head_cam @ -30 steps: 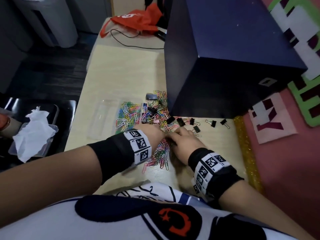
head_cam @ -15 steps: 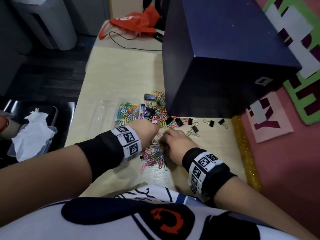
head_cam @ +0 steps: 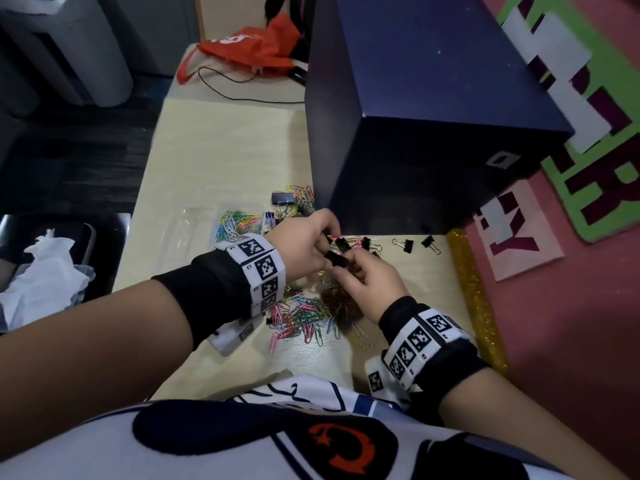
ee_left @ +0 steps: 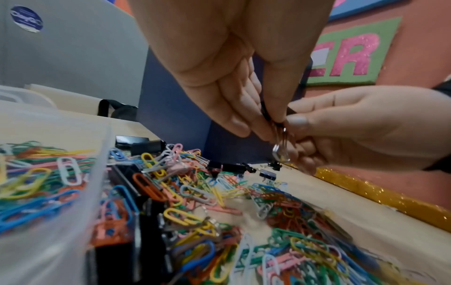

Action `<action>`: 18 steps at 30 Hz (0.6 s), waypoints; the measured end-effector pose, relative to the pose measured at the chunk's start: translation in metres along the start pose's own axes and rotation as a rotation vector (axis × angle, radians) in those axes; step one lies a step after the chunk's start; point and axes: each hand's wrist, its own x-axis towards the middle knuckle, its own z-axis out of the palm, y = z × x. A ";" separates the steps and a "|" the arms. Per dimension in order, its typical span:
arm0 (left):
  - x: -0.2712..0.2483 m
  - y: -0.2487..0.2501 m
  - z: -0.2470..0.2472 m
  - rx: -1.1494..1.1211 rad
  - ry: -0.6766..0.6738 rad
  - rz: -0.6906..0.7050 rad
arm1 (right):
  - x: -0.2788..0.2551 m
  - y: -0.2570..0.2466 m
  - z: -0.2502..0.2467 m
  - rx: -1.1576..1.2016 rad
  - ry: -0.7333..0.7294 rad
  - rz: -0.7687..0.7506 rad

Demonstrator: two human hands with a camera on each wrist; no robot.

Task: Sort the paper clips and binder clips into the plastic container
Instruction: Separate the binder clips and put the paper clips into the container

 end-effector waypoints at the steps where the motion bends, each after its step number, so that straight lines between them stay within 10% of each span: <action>1: 0.002 0.001 0.004 0.020 0.007 0.000 | 0.000 0.002 -0.002 0.006 0.008 0.016; 10: -0.001 -0.005 0.040 0.656 -0.293 0.042 | 0.011 0.031 -0.030 0.033 0.272 0.564; 18: -0.010 0.000 0.051 0.670 -0.358 0.130 | 0.003 0.024 -0.005 -0.271 -0.177 0.386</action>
